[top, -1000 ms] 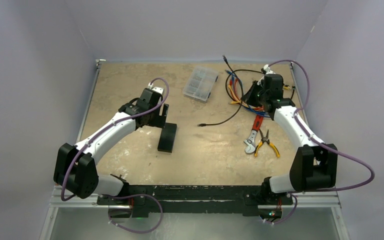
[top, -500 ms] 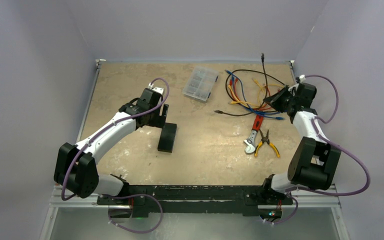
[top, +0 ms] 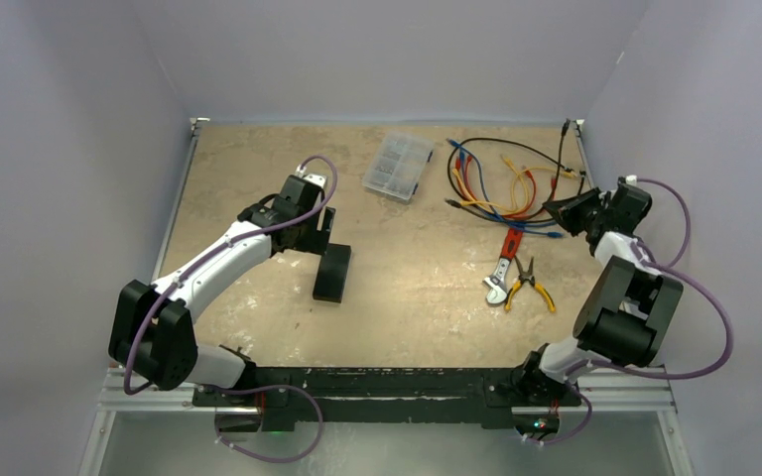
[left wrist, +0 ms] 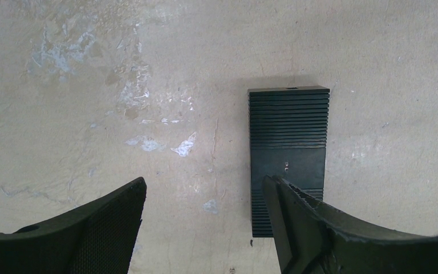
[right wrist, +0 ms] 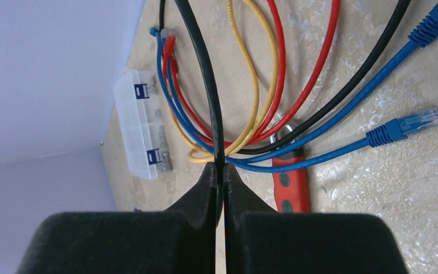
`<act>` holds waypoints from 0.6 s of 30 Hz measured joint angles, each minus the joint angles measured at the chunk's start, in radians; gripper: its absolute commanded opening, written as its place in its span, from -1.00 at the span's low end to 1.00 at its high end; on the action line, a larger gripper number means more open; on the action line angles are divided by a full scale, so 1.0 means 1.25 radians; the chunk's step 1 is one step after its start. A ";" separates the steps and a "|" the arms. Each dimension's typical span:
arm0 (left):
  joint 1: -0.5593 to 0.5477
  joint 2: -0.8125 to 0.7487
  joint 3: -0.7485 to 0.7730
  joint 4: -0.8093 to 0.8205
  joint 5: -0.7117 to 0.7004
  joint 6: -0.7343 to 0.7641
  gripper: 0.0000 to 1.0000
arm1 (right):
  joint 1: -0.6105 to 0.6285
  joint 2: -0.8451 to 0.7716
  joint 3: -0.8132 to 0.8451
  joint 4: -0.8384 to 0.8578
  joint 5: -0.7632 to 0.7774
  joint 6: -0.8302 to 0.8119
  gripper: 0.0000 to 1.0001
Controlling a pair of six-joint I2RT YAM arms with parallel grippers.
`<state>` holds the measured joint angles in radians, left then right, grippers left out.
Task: Pull the plug from the switch port
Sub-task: Place the connector at the center of the board.
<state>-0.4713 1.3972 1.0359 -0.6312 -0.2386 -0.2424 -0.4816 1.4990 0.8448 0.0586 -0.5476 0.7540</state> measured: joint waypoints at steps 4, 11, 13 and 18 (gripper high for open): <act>0.000 0.002 0.000 0.000 0.000 0.000 0.50 | -0.022 0.050 -0.006 0.056 -0.031 0.047 -1.00; 0.000 0.003 0.000 0.000 0.000 0.000 0.50 | -0.025 0.104 -0.008 0.110 -0.058 0.085 -0.68; 0.000 0.003 0.000 0.000 0.000 0.000 0.50 | -0.025 0.110 -0.008 0.117 -0.062 0.093 -0.27; 0.000 0.004 0.000 0.000 -0.001 0.000 0.52 | -0.025 0.117 -0.007 0.146 -0.087 0.097 0.54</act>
<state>-0.4713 1.4025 1.0359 -0.6312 -0.2394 -0.2424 -0.5129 1.6447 0.8360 0.2405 -0.6559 0.8753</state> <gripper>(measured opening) 0.751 0.605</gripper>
